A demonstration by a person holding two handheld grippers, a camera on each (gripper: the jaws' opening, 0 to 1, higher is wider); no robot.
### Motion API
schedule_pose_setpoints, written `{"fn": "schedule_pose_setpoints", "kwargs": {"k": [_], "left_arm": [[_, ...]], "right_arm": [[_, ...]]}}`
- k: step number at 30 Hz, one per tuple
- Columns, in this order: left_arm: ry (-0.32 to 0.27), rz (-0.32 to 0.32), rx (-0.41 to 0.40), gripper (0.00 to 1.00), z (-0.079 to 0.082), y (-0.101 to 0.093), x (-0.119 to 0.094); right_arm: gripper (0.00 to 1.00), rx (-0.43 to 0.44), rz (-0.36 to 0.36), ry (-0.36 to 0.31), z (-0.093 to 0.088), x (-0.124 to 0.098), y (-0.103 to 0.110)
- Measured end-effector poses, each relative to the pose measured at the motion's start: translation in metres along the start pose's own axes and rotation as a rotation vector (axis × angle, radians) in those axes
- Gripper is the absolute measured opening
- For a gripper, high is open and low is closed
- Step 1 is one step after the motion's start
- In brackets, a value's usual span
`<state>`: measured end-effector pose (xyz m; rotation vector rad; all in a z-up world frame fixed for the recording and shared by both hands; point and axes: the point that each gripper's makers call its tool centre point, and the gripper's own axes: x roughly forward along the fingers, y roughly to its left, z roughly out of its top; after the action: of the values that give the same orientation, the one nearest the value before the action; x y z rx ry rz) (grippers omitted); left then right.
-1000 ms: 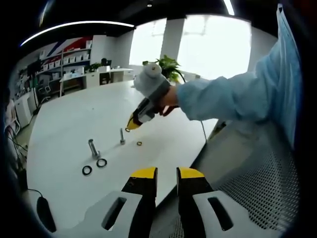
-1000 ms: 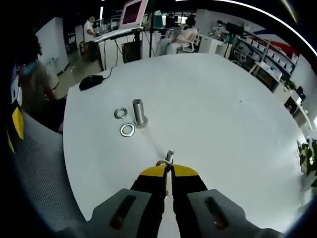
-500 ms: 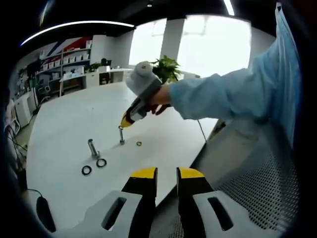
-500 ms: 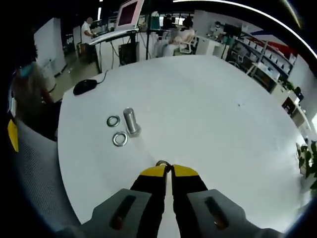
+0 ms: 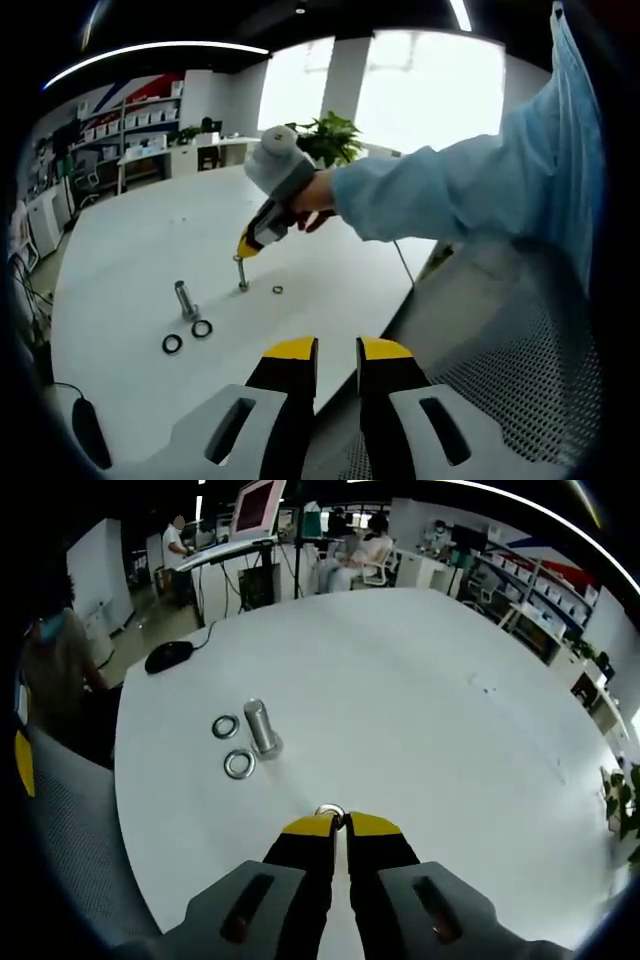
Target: Place the washer onto the threaded stud by aligning its center hole with the stud, sliding it down to the base, and recovering from edge contact or off-axis alignment until the washer reaches the visible bottom stop.
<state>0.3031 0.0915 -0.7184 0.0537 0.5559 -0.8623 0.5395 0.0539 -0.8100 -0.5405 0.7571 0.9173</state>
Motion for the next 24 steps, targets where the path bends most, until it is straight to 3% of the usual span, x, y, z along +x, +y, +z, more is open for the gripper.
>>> {"fn": "schedule_pose_setpoints", "kwargs": {"k": [24], "left_arm": [[0.001,-0.001,-0.003,0.13,-0.0006,0.0001,0.0002]], "right_arm": [[0.06,0.004,0.0,0.009,-0.0026,0.0003,-0.0002]]}}
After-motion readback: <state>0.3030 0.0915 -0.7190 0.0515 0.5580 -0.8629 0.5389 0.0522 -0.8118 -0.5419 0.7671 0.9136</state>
